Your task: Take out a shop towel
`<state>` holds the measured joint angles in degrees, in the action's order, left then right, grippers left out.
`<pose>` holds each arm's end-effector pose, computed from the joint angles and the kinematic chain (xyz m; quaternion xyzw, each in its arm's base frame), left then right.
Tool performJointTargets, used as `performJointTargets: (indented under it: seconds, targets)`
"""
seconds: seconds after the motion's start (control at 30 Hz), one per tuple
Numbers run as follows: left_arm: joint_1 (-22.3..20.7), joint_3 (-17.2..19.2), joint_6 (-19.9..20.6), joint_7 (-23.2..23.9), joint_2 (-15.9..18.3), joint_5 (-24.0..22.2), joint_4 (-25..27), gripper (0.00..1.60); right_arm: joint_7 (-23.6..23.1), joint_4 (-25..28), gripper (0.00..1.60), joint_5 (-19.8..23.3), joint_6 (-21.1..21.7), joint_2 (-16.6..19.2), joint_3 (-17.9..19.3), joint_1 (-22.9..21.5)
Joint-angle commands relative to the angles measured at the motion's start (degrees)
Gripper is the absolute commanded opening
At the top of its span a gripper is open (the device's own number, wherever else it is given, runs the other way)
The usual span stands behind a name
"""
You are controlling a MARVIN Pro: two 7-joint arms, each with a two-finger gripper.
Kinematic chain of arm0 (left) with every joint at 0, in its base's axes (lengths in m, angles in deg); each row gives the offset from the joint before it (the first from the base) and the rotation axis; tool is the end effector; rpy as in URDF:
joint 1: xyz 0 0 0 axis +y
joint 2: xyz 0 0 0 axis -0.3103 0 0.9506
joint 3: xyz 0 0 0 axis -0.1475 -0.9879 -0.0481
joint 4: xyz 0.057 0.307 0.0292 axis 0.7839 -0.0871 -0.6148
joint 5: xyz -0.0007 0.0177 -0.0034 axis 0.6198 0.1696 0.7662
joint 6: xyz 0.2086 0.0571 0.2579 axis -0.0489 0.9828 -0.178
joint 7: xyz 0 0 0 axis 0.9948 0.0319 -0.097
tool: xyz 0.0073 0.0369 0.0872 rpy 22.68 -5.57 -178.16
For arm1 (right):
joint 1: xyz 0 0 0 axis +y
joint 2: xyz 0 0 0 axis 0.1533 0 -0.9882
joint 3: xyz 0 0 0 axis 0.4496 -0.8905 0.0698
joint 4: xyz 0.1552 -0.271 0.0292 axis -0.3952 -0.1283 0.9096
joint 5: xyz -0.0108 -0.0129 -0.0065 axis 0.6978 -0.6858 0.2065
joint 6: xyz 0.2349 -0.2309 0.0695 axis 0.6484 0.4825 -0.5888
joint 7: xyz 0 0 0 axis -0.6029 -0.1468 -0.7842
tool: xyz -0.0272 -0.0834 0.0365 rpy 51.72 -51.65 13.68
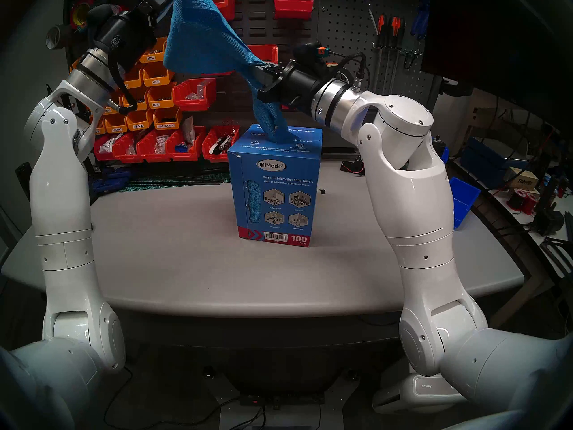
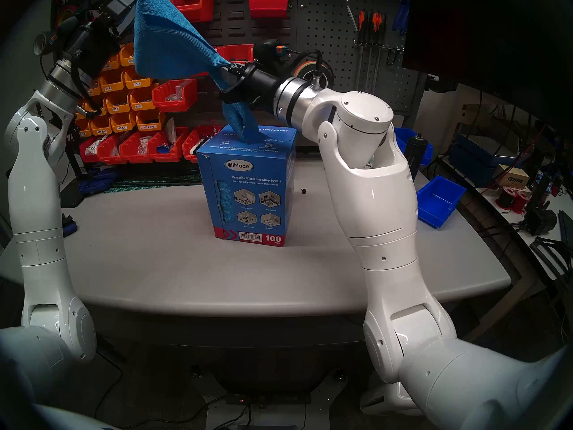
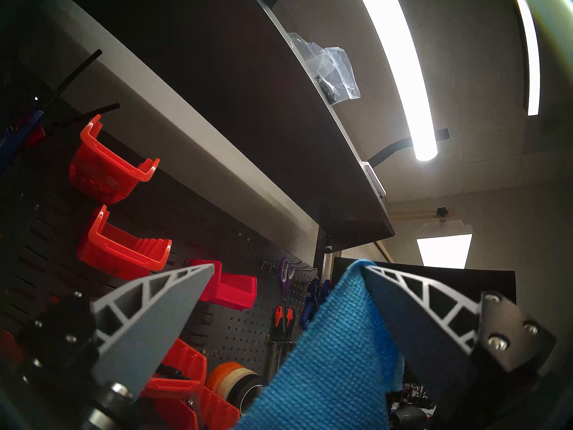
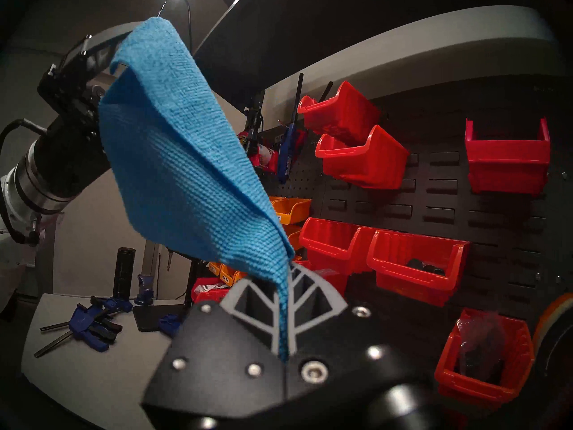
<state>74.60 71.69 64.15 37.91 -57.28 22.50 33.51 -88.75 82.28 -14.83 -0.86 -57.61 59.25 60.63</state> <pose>0.4288 0.1318 0.0964 0.4088 -0.1069 0.7959 0.4336 0.4840 0.1375 0.0265 -0.5060 -0.3344 -0.7411 0.2880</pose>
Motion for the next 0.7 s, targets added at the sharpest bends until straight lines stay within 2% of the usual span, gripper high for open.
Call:
performJointTargets:
  seconds: [0.0, 0.27, 0.67]
  targets:
    - [-1.4, 2.7, 0.6, 1.0, 2.7, -0.2, -0.1, 1.60, 0.3, 1.1, 0.00, -0.2, -0.7, 0.2, 0.8, -0.4]
    - [1.5, 4.2, 2.9, -0.7, 2.1, -1.0, 1.6, 1.60, 0.3, 0.3, 0.00, -0.3, -1.0, 0.3, 1.0, -1.1]
    - [2.5, 3.7, 4.4, -1.5, 0.5, -2.2, 3.3, 1.60, 0.5, -1.0, 0.00, -0.9, -1.3, -0.1, 1.2, -2.8]
